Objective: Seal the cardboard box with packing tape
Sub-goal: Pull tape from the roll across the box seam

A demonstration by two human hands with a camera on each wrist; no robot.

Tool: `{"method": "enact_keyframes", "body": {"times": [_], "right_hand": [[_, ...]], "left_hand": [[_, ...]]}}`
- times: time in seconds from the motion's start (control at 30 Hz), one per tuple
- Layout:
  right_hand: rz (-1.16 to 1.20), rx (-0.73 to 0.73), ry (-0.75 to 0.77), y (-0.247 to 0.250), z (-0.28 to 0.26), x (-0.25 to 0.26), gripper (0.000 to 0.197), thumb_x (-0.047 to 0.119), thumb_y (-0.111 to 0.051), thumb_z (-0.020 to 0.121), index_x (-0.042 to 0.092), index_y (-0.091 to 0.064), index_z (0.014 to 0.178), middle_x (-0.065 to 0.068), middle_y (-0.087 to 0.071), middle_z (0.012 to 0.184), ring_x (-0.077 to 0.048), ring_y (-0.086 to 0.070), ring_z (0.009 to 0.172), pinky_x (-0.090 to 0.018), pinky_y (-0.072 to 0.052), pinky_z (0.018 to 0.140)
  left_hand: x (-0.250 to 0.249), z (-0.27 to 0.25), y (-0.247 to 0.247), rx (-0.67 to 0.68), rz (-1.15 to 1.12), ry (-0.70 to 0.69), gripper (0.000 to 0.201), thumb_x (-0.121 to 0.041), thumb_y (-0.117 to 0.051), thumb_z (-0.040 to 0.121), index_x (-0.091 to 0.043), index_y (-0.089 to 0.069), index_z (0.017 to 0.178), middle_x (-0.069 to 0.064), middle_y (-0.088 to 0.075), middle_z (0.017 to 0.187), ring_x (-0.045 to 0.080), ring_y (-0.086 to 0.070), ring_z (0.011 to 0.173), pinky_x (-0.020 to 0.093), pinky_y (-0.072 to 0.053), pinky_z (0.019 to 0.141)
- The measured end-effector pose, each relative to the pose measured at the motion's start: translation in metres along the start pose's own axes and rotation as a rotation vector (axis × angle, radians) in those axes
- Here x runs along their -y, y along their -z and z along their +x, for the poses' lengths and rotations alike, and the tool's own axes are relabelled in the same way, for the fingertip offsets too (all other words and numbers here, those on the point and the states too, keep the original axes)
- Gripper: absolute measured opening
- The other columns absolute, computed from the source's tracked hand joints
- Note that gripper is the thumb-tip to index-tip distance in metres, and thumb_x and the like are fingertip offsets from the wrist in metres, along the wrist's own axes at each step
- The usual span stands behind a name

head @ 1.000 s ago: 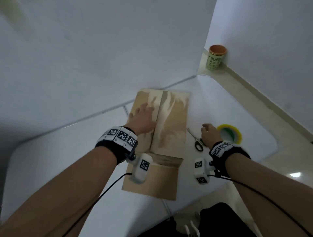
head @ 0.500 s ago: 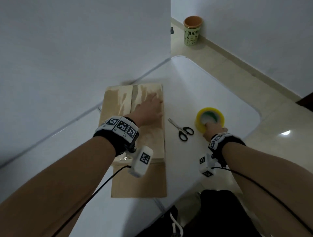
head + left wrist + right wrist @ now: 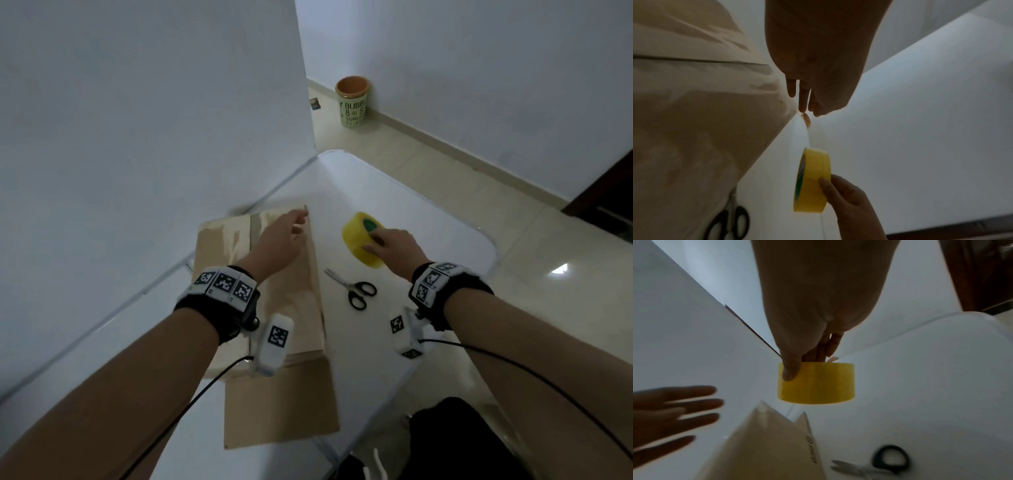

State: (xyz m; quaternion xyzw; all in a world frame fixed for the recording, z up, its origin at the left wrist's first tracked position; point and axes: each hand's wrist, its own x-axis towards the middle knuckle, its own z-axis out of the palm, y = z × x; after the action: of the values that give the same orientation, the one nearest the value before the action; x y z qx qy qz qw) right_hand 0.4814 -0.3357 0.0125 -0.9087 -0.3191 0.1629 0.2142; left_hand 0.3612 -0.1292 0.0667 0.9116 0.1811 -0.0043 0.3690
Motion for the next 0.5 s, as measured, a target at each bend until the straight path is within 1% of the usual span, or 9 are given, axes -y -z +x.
{"method": "enact_keyframes", "body": {"times": [0.1,0.13,0.23,0.3,0.33,0.4,0.43,0.47,0.5], "right_hand": [[0.047,0.013,0.105,0.026,0.0,0.034,0.025,0.033,-0.054,0.094,0.012,-0.052,0.08,-0.008,-0.053,0.074,-0.027,-0.053,0.075,-0.038,-0.039,0.069],[0.053,0.026,0.131,0.033,-0.001,0.045,0.028,0.032,-0.055,0.093,0.009,-0.051,0.078,-0.008,-0.051,0.072,-0.026,-0.05,0.072,-0.036,-0.037,0.066],[0.067,0.082,0.189,0.042,-0.006,0.079,0.034,0.03,-0.056,0.092,-0.002,-0.054,0.08,-0.014,-0.053,0.073,-0.023,-0.047,0.068,-0.033,-0.032,0.063],[0.079,0.131,0.226,0.042,-0.012,0.102,0.033,0.028,-0.057,0.092,0.003,-0.048,0.072,-0.013,-0.048,0.072,-0.021,-0.044,0.067,-0.031,-0.03,0.063],[0.073,0.154,0.242,0.04,-0.016,0.112,0.032,0.027,-0.057,0.092,0.007,-0.045,0.07,-0.012,-0.046,0.071,-0.02,-0.043,0.067,-0.031,-0.03,0.063],[0.043,0.194,0.278,0.036,-0.022,0.13,0.034,0.028,-0.057,0.092,0.01,-0.04,0.068,-0.011,-0.044,0.071,-0.02,-0.042,0.067,-0.032,-0.029,0.064],[0.034,0.208,0.288,0.033,-0.024,0.136,0.035,0.028,-0.057,0.093,0.009,-0.04,0.068,-0.012,-0.043,0.071,-0.02,-0.042,0.067,-0.032,-0.028,0.064],[0.028,0.221,0.287,0.03,-0.026,0.142,0.036,0.029,-0.057,0.093,0.006,-0.042,0.069,-0.012,-0.042,0.072,-0.022,-0.042,0.068,-0.032,-0.028,0.065],[0.025,0.228,0.286,0.028,-0.028,0.146,0.038,0.031,-0.057,0.093,0.001,-0.046,0.072,-0.015,-0.044,0.073,-0.024,-0.044,0.069,-0.032,-0.028,0.065]], "left_hand": [[-0.005,0.002,0.023,-0.046,-0.282,0.128,0.047,-0.002,-0.043,0.095,-0.014,-0.04,0.141,0.001,-0.051,0.13,0.013,-0.051,0.115,0.015,-0.043,0.073],[-0.005,0.001,0.03,-0.058,-0.361,0.149,0.05,0.002,-0.041,0.094,-0.013,-0.038,0.142,0.002,-0.05,0.131,0.014,-0.05,0.116,0.014,-0.043,0.072],[0.0,-0.007,0.05,-0.055,-0.446,0.192,0.058,0.013,-0.037,0.09,-0.008,-0.034,0.145,0.007,-0.046,0.14,0.02,-0.046,0.128,0.022,-0.043,0.086],[0.005,-0.018,0.06,-0.022,-0.447,0.203,0.062,0.018,-0.034,0.087,-0.006,-0.036,0.144,0.009,-0.045,0.143,0.022,-0.044,0.131,0.028,-0.041,0.091],[0.007,-0.026,0.065,-0.001,-0.45,0.196,0.062,0.02,-0.033,0.086,-0.005,-0.038,0.142,0.01,-0.047,0.142,0.023,-0.045,0.13,0.027,-0.041,0.089],[0.01,-0.042,0.074,0.028,-0.46,0.162,0.061,0.023,-0.029,0.085,-0.002,-0.044,0.138,0.011,-0.053,0.133,0.02,-0.051,0.12,0.018,-0.044,0.08],[0.013,-0.05,0.079,0.034,-0.468,0.144,0.059,0.023,-0.028,0.084,0.0,-0.046,0.136,0.011,-0.055,0.127,0.019,-0.054,0.113,0.013,-0.046,0.076],[0.015,-0.056,0.083,0.032,-0.478,0.132,0.058,0.024,-0.028,0.083,0.002,-0.049,0.133,0.012,-0.058,0.123,0.018,-0.057,0.107,0.012,-0.047,0.075],[0.018,-0.061,0.087,0.028,-0.484,0.126,0.056,0.024,-0.03,0.082,0.003,-0.052,0.129,0.013,-0.06,0.12,0.019,-0.059,0.103,0.015,-0.048,0.079]]}}
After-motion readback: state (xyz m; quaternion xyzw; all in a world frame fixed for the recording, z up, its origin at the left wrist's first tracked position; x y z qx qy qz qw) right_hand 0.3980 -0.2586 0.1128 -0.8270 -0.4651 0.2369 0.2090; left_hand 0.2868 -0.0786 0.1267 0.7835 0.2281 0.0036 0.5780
